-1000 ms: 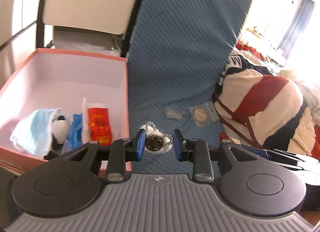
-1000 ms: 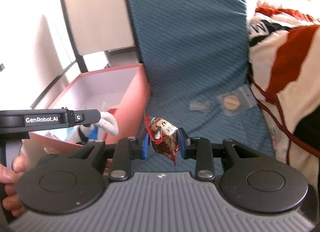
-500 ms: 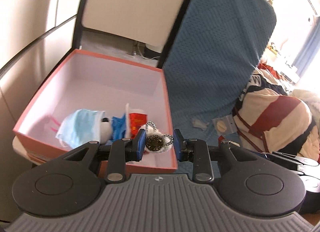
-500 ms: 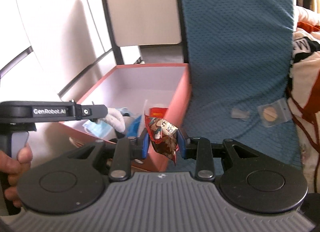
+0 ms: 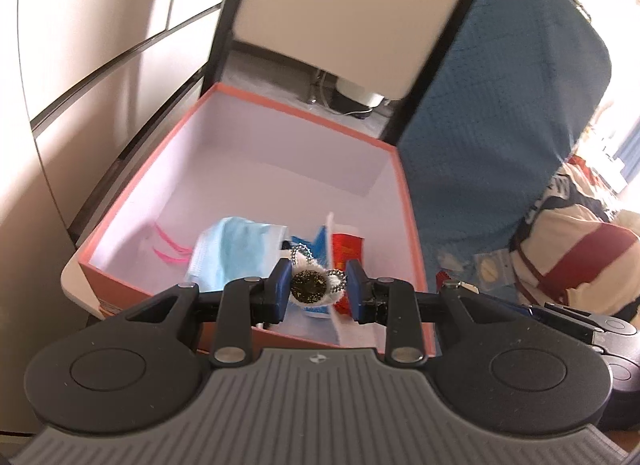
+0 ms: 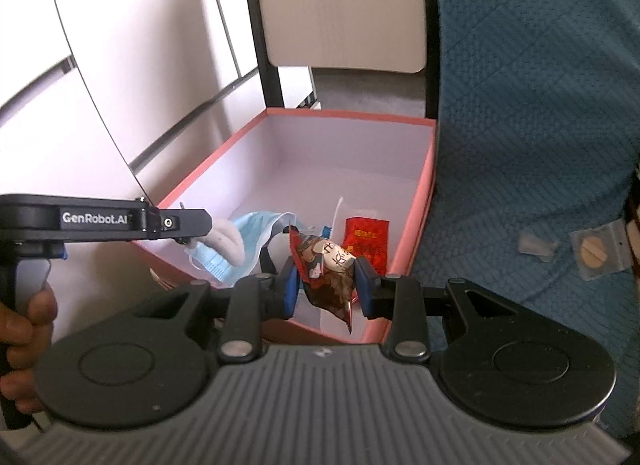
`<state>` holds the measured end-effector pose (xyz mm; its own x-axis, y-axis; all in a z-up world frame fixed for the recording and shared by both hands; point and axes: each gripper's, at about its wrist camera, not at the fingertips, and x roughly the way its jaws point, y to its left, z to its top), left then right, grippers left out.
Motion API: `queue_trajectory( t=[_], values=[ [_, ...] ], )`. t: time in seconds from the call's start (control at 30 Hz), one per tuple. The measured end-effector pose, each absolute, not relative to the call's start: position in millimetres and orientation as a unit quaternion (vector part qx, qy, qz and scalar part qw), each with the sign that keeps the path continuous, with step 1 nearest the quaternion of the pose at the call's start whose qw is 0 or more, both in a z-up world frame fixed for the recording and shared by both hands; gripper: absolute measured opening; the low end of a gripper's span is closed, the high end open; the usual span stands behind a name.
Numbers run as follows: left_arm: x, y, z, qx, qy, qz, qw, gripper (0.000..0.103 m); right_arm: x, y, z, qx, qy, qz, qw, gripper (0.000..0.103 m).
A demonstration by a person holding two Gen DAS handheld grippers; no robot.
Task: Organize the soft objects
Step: 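Carry hair tie and wrapper into the pink box and open both tools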
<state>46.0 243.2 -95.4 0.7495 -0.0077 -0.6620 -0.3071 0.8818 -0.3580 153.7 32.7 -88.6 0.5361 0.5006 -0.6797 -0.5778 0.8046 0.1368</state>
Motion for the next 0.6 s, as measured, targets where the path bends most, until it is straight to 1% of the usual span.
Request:
queue_trajectory(
  t=[0.4, 0.6],
  values=[
    [88.4, 298.1, -141.7, -0.261, 0.388, 0.099, 0.878, 0.034, 205.0, 81.2, -126.0, -0.073, 0.408, 0.304, 0.858, 0.034],
    [106.8, 316.0, -153.2, -0.265, 0.402, 0.111, 0.869, 0.034, 222.0, 102.2, -135.2, -0.095, 0.406, 0.300, 0.858, 0.034]
  ],
)
